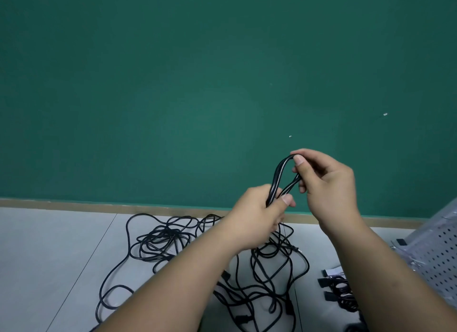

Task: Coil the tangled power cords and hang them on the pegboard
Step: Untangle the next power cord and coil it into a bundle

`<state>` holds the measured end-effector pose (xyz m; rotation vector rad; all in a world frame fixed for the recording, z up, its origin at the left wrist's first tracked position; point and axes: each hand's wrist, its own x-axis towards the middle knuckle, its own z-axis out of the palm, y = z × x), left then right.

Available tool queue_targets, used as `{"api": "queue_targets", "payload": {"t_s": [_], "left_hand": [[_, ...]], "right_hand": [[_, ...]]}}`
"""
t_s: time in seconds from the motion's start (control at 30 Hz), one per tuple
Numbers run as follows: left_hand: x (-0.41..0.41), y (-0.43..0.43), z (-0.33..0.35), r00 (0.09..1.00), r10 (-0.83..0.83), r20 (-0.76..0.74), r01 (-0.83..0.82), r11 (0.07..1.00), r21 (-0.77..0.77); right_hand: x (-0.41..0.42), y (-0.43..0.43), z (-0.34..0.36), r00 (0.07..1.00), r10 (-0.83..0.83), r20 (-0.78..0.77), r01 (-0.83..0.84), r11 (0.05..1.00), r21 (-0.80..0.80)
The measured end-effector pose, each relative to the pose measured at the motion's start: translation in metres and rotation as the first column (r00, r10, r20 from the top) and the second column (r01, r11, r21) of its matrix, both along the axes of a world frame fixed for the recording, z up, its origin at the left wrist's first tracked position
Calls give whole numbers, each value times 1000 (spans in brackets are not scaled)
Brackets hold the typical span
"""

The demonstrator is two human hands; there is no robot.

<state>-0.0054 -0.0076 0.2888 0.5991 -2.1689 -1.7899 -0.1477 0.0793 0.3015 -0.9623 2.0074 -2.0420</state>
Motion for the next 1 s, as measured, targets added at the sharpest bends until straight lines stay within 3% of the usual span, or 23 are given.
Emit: {"api": "queue_targets", "payload": {"t_s": [0.17, 0.3, 0.43, 0.53, 0.6, 0.67, 0.73, 0.83, 0.93, 1.0], "left_hand": [[9, -2, 7, 998, -61, -15, 63, 977, 206], [7, -7, 6, 987, 117, -112, -73, 940, 334], [6, -26, 12, 908, 366, -205, -234, 847, 477], [11, -41, 20, 804, 541, -247, -319, 743, 589], [16, -54, 22, 711, 651, -266, -405, 688, 603], [25, -71, 22, 610, 745, -270, -520, 634, 573], [34, -86, 20, 570, 782, -253, -648, 617, 447], [39, -95, 12, 690, 695, -204, -673, 719, 173], [36, -84, -2, 904, 422, -74, -426, 904, -50], [31, -68, -7, 963, 269, 32, -260, 951, -165]], "right_hand": [[2, 1, 1, 986, 122, 118, -126, 992, 30], [9, -1, -4, 897, 295, 330, -357, 923, 145], [20, 1, -17, 805, 447, 390, -589, 678, 439], [31, 4, -23, 717, 544, 436, -689, 457, 563], [32, 8, -21, 673, 624, 397, -686, 326, 650], [30, 13, -12, 659, 676, 329, -628, 255, 735], [27, 17, -2, 673, 684, 283, -633, 335, 698], [22, 20, 12, 763, 610, 212, -637, 654, 409], [20, 19, 17, 875, 476, 90, -483, 849, 213], [20, 17, 13, 930, 368, 15, -363, 910, 197]]}}
